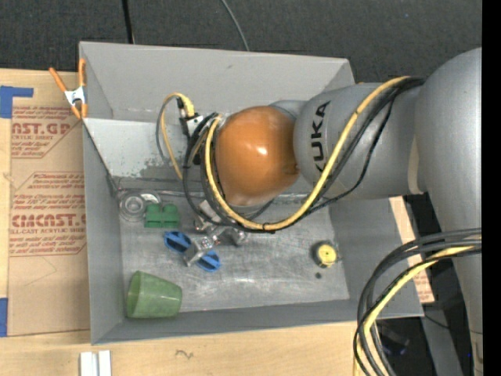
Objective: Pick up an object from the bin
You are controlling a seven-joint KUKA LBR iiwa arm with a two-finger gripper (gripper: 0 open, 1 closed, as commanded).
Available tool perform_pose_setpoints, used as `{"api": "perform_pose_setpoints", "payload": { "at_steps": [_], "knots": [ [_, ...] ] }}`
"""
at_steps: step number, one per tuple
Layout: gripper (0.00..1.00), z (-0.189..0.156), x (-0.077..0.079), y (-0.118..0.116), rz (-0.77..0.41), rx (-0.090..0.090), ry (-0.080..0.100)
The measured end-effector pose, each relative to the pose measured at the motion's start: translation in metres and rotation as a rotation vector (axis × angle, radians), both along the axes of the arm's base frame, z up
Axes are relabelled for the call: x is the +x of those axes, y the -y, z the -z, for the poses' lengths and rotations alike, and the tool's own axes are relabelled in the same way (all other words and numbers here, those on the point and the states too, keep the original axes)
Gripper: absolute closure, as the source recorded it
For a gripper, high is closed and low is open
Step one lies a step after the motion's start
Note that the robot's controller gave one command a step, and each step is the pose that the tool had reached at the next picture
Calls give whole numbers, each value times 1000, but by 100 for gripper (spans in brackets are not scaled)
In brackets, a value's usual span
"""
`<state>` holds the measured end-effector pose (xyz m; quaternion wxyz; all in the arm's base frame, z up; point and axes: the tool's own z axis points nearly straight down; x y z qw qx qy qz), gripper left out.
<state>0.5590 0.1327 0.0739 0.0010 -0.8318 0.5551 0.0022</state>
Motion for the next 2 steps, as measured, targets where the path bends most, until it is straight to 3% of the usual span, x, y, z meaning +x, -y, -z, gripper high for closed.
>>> {"api": "perform_pose_setpoints", "payload": {
  "at_steps": [1, 2],
  "knots": [
    [100, -2, 3, 2, 0, -4, 7],
    [100, -166, 22, -8, -32, 1, 11]
  ]
}}
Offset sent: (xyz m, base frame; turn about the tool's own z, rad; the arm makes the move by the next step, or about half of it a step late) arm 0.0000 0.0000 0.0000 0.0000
